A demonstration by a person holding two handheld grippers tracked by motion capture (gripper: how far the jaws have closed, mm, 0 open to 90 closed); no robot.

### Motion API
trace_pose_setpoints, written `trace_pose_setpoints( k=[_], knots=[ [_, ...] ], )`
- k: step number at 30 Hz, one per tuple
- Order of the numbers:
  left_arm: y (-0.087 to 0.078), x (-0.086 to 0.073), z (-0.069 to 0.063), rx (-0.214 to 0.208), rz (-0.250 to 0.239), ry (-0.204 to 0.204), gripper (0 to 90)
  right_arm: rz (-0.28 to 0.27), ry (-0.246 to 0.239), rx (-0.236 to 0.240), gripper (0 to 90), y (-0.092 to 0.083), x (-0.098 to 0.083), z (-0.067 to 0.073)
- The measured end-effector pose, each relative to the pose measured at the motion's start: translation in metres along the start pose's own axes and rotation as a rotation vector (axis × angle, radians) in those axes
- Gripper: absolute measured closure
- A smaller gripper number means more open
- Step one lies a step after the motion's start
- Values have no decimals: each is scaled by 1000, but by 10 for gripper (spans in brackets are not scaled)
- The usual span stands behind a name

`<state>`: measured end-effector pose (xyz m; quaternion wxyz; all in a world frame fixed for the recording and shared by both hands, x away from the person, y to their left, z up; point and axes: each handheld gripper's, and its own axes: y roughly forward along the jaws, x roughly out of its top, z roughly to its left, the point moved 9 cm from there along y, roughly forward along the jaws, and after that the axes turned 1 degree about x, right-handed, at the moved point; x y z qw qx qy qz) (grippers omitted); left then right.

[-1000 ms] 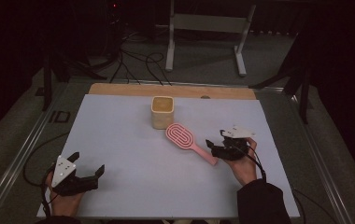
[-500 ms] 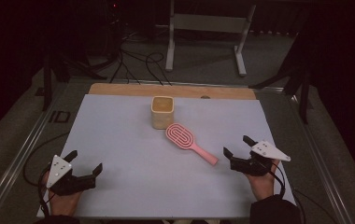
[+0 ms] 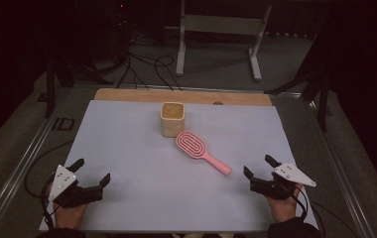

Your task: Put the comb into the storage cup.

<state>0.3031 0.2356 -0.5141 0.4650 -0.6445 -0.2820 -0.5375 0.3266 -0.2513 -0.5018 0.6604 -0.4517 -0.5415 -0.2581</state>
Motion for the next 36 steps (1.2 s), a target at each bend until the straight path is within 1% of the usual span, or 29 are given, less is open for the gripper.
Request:
trace_pose_setpoints(
  k=[5,10,12,16,20,23,24,30,34,36],
  knots=[
    [0,0,0,5,-3,1,0,8,-4,-2,107,1,-1,1],
    [1,0,-1,12,1,10,0,12,18,1,103,1,-2,-3],
    [1,-1,-1,12,3,12,0,27,23,8,97,2,-4,-3],
    [1,-2,-1,19,8,14,0,37,18,14,92,4,-4,-1],
    [1,-3,-1,36,13,12,0,48,23,25,88,5,0,0],
    [1,-3,-1,40,19,14,0,51,26,27,88,5,1,0],
    [1,-4,0,43,22,15,0,64,42,39,88,7,4,0],
    [1,-4,0,45,23,15,0,89,38,46,88,11,9,1],
    [1,-4,0,47,23,15,0,111,23,53,88,16,15,3],
    [1,-4,0,47,23,16,0,115,24,53,88,17,16,4]
  ],
)
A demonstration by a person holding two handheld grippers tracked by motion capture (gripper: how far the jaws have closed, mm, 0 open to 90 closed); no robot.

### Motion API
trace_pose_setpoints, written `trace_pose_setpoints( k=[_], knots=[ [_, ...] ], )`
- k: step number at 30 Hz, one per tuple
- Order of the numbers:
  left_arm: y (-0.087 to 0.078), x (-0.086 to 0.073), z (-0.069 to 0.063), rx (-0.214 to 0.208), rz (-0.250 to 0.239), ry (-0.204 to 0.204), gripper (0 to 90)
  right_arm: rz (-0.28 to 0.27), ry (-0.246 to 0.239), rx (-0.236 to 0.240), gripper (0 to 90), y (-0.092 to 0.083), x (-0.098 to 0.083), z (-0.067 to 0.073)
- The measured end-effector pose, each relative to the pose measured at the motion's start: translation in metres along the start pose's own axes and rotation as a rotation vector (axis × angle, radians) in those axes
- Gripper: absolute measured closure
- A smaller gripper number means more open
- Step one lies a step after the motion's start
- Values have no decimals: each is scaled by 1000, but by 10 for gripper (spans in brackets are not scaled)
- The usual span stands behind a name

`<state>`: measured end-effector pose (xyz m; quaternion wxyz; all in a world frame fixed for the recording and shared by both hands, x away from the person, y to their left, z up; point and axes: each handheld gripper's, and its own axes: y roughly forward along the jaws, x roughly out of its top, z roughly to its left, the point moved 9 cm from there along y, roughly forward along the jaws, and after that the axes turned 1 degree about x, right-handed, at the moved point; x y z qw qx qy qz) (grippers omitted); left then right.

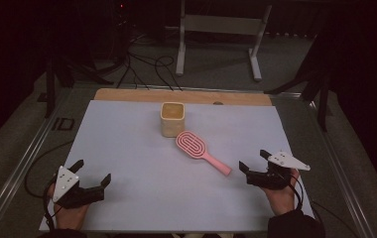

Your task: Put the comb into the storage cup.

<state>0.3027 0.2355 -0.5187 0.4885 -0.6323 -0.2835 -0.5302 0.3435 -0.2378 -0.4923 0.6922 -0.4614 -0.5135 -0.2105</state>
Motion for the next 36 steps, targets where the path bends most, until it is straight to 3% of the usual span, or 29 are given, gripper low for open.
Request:
trace_pose_setpoints(
  k=[11,20,36],
  knots=[
    [1,-1,-1,-2,5,2,0,52,-40,-1,88,11,19,-1],
    [1,-2,-1,-2,9,4,0,114,-65,4,88,19,26,2],
    [1,-2,-3,-4,9,5,0,170,-138,12,88,31,37,11]
  ],
)
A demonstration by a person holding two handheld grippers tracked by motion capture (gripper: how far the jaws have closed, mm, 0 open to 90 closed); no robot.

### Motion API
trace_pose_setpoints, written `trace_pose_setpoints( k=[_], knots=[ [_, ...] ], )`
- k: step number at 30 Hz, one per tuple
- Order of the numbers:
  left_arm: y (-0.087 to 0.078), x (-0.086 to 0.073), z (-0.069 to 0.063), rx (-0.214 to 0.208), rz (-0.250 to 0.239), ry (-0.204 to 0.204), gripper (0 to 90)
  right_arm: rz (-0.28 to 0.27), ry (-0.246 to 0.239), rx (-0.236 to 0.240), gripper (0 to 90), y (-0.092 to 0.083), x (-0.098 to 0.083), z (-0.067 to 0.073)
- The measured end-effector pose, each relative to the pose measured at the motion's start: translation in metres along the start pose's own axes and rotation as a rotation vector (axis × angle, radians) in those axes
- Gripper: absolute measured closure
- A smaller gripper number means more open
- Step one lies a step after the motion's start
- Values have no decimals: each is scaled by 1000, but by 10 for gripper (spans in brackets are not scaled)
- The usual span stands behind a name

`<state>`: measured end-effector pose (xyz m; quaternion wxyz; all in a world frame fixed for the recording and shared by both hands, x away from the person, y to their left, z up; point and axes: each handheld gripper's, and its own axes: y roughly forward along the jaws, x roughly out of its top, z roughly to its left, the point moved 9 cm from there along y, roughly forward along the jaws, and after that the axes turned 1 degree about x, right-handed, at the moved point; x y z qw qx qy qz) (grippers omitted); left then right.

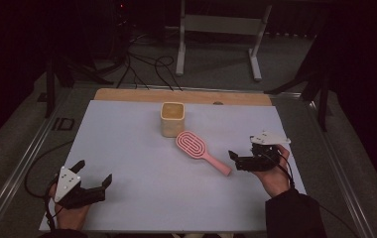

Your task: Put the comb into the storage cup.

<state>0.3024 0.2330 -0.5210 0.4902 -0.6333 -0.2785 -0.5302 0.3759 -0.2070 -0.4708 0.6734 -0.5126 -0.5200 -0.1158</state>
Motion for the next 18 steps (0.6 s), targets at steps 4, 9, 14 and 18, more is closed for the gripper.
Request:
trace_pose_setpoints(
  k=[4,9,14,18],
  knots=[
    [0,0,0,0,-1,0,0,16,-18,-1,89,5,2,1],
    [0,0,0,-2,0,0,0,56,-38,7,89,12,3,5],
    [0,0,0,-3,1,2,0,95,-56,16,89,19,5,9],
    [0,0,0,-1,0,0,0,122,-65,24,90,25,6,11]
  ],
)
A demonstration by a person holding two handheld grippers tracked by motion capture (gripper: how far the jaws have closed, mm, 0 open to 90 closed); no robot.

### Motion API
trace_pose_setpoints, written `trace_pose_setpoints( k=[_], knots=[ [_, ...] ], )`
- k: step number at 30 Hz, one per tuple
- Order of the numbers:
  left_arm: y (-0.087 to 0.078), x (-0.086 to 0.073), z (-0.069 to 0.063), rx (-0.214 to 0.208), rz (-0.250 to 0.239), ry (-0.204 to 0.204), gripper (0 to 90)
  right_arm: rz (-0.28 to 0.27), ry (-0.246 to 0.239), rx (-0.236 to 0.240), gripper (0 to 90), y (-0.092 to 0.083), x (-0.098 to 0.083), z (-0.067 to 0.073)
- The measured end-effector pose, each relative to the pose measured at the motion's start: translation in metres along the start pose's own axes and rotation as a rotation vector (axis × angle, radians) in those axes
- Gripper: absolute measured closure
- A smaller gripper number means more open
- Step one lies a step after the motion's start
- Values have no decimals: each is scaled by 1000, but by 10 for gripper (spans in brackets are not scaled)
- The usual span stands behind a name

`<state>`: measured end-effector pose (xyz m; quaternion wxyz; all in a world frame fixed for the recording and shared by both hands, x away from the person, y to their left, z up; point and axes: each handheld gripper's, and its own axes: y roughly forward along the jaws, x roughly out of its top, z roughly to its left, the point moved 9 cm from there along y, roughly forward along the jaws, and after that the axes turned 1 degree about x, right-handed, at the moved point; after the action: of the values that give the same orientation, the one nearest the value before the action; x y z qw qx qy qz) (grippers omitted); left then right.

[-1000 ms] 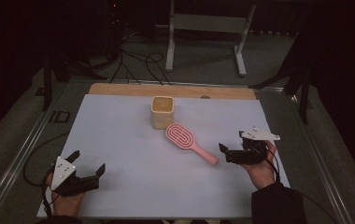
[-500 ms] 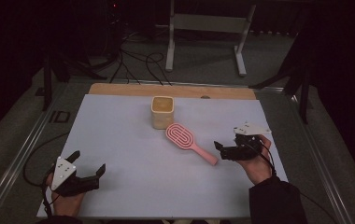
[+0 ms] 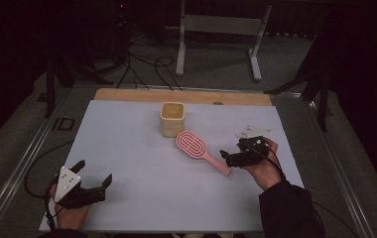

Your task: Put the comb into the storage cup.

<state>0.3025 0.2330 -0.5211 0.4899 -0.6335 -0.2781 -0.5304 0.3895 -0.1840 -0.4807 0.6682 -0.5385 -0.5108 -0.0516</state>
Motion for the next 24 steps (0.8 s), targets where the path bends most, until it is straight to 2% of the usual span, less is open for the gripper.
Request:
trace_pose_setpoints(
  k=[9,14,24],
  knots=[
    [0,0,0,0,1,2,0,61,-36,6,90,12,4,7],
    [0,0,0,-1,1,2,0,101,-72,12,90,23,6,12],
    [0,0,0,0,1,2,0,164,-99,26,90,43,4,19]
  ],
)
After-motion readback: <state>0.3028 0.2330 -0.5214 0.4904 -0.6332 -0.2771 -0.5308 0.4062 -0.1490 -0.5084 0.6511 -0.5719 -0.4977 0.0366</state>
